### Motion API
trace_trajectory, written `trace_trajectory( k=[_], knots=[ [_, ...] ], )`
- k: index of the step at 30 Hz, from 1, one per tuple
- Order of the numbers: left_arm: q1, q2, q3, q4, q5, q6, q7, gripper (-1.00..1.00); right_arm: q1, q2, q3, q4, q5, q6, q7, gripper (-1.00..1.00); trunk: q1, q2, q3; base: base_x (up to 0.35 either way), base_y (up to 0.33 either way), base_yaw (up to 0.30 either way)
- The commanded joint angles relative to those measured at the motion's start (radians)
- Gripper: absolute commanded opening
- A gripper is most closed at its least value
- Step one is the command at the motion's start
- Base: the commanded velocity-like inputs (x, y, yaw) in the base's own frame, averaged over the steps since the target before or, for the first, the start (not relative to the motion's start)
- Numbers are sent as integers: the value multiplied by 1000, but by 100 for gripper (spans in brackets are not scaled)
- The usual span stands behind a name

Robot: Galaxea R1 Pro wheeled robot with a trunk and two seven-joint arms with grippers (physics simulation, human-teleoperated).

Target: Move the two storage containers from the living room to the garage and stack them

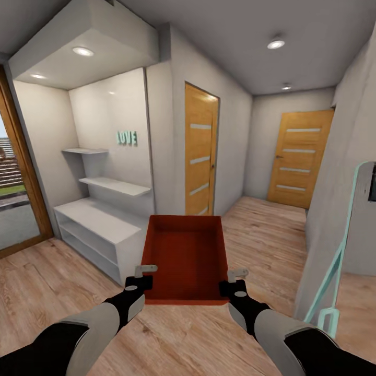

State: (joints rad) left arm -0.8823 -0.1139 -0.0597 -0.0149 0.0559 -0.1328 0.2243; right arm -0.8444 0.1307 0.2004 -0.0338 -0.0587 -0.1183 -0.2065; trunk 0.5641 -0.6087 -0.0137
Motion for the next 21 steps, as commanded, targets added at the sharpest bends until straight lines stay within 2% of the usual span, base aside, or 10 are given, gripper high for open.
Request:
trace_trajectory(
  k=[1, 21],
  knots=[
    [-1, 0, 26, -10, 1, -14, 19, -100, -1, 4, -2, 6, -26, -6, -8, -100, 1, -1, -1, 323, 142, -154],
    [-1, -1, 26, -10, 1, -14, 19, -100, -1, 4, -2, 6, -26, -6, -8, -100, 1, -1, -1, 323, 142, -270]
  ],
)
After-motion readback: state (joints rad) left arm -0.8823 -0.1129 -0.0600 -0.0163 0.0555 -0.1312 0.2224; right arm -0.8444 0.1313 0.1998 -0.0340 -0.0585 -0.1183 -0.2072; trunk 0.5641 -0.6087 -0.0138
